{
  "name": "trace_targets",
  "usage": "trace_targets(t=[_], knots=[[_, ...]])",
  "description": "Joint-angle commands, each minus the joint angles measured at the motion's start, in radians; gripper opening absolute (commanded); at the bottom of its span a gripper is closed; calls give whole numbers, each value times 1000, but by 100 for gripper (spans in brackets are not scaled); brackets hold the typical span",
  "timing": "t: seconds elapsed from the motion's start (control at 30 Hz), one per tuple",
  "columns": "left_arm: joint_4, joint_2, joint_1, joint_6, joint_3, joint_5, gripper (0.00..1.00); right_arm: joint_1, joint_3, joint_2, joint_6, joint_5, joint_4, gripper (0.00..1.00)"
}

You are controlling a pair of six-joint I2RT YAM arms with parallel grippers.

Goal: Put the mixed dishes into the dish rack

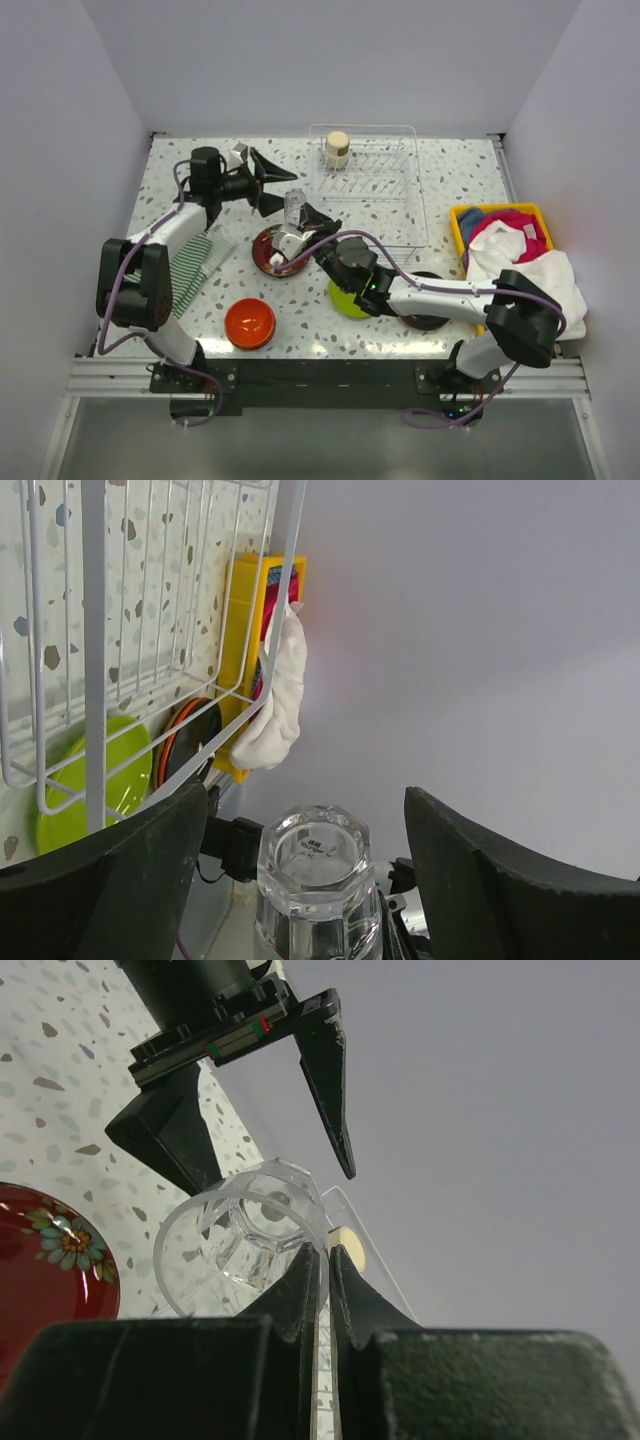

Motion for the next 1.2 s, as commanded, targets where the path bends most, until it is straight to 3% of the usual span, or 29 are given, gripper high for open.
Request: trace_targets(t=[0.0,0.27,0.77,1.17], knots=[[-35,-54,-9,22,12,28,80,2,66,9,21,26,-8,0],[-78,-70,-9,50,9,36,72,-1,74,32,21,21,-19,0],[-112,-74,-9,89,-1,16,79,-30,132,58,7,24,-2,0],[-93,-76,-9,76,-4,27,78,-32,160,86,9,21,-15,0]])
